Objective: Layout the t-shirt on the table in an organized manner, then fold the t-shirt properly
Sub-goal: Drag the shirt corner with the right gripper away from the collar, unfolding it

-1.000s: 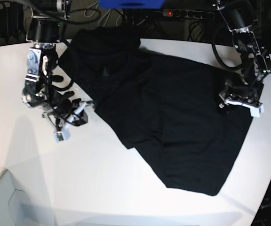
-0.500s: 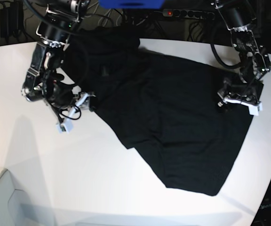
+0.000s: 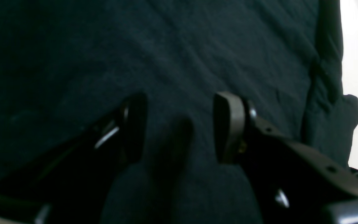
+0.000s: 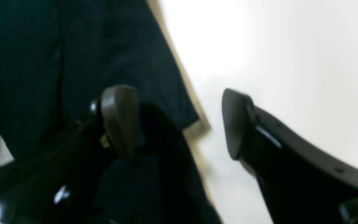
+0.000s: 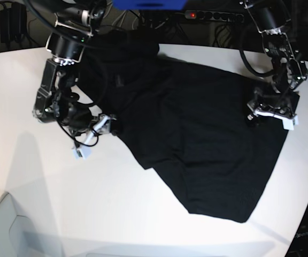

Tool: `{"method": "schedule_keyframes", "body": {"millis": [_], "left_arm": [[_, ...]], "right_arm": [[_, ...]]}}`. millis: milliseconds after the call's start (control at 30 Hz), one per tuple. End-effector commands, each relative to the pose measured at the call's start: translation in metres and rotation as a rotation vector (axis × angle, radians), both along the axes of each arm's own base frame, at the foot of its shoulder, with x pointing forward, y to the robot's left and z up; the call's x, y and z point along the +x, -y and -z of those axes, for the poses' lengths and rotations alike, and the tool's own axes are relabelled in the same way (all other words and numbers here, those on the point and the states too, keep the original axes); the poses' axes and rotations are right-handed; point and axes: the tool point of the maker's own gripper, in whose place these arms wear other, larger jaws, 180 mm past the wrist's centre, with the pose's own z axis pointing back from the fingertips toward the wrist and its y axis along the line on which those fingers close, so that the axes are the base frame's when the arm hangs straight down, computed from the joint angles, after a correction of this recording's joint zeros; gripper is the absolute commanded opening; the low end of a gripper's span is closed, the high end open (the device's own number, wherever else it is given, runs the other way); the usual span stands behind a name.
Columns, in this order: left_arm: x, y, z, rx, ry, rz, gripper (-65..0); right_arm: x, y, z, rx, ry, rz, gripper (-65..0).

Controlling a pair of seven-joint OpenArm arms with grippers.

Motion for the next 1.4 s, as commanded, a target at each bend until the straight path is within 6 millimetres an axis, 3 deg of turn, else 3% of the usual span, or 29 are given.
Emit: {"method": "schedule_keyframes", "body": {"millis": [0,200,433,533,767,1000,1167,1367], "left_arm": [[0.009,-0.005,-0.013,0.015,0.044,0.004,-31.9],[0.005,-0.006,-0.011,0.020,0.036,0.004,-31.9],[0.005,-0.005,-0.010,0.016,0.035,0.004,-31.9],[0.004,-0.005,-0.010,0.014,0.032,0.004,-31.9],[0.003,-0.007,-0.008,0.022,0.025,0.004,-31.9],[-0.002,-0.008,-0.004,0.025,0.012,0.005,-31.9],[-0.003,-0.008,-0.004,0.024,0.010,0.005,-31.9],[-0.008,-0.008,0.001,0.026,-0.005,0.005,-31.9]], "right_arm": [[-0.001,0.001,0.001,-0.026,-0.017,-0.020,-21.9],[0.000,-0.004,-0.001,-0.014,-0.010,-0.021,-25.3],[0.000,-0.007,-0.001,-0.010,-0.010,-0.021,-55.8],[0.005,-0.007,-0.006,-0.009,0.002,-0.022,-65.0],[0.017,-0.001,-0.022,-0.031,0.053,-0.016,-65.0],[0.040,0.011,-0.072,-0.087,0.209,0.010,-65.0],[0.059,0.019,-0.096,-0.106,0.277,0.017,-65.0],[0.100,0.035,-0.149,-0.143,0.414,0.032,-65.0]]}}
